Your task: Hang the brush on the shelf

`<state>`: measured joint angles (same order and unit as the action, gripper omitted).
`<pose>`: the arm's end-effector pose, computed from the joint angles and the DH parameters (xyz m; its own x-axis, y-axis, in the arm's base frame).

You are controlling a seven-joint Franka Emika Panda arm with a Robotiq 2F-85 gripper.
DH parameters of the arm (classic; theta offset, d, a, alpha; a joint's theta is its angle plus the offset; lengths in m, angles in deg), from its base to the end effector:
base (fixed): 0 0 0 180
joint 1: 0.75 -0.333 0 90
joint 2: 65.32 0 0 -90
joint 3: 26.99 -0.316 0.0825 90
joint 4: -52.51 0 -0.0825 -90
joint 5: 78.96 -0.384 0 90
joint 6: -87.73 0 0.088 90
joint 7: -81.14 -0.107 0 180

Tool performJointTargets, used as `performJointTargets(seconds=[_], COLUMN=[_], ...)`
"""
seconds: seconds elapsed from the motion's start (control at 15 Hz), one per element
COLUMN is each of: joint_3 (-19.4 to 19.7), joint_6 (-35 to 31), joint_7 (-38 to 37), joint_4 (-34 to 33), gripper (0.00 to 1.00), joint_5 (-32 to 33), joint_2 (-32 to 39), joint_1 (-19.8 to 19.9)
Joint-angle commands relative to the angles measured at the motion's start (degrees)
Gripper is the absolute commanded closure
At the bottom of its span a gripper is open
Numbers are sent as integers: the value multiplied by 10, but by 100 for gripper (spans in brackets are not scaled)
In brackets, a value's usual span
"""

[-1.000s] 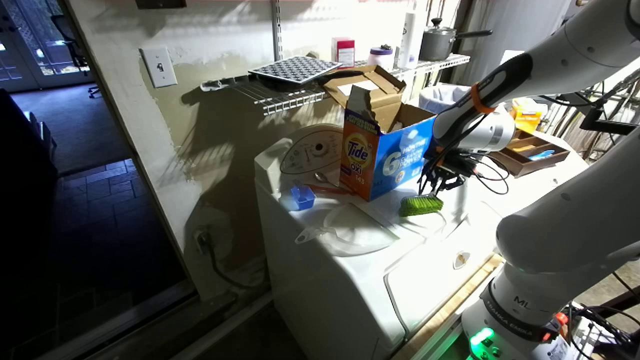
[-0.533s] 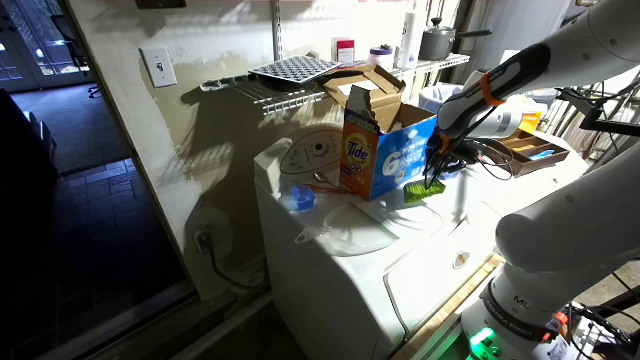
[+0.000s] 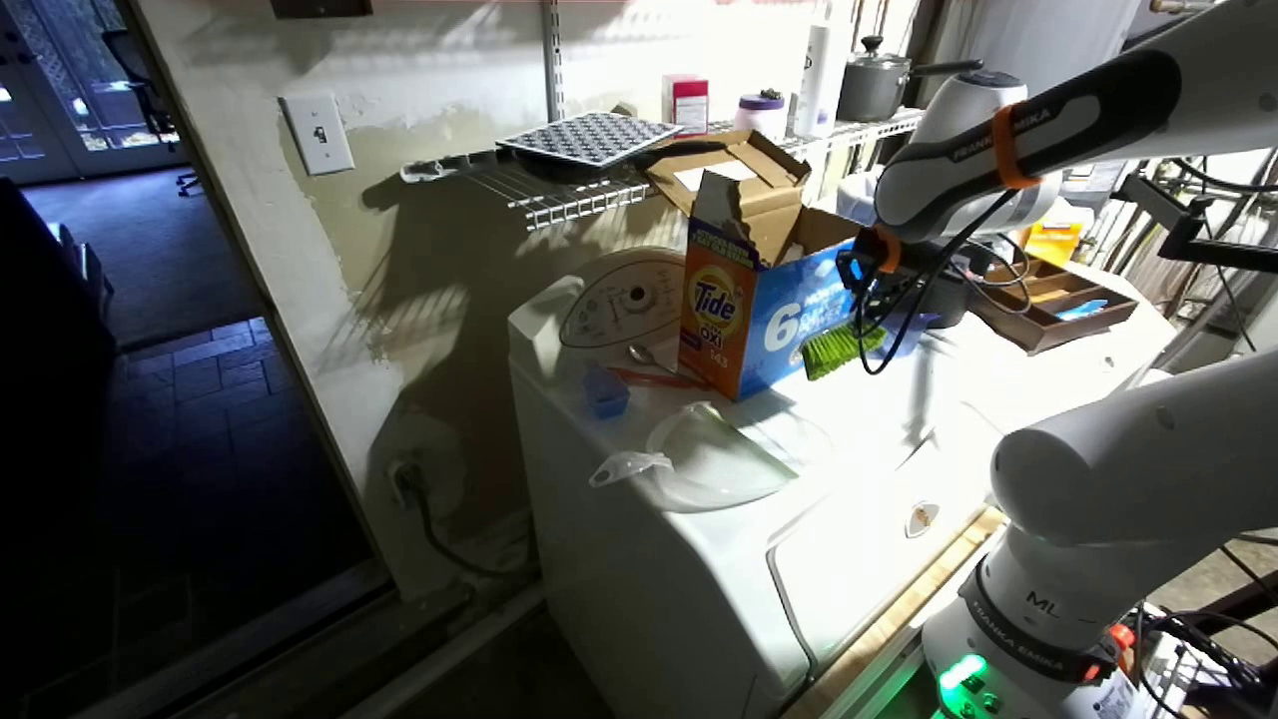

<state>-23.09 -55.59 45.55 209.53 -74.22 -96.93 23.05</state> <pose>0.3390 -0.1763 0.4149 0.4683 -0.8421 0.2677 -0.8423 -0.5169 -0.1526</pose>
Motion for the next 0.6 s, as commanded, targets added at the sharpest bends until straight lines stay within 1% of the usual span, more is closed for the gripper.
performJointTargets(seconds=[0.0,0.27,0.53], joint_3=[-23,-50,-71], joint_6=[58,100,128], joint_7=[4,-9,-1], joint_4=[8,-2,-31], gripper=[97,97,97], joint_5=[-8,-9,-7], joint_2=[-81,-126,-136], joint_1=[-10,-15,-32])
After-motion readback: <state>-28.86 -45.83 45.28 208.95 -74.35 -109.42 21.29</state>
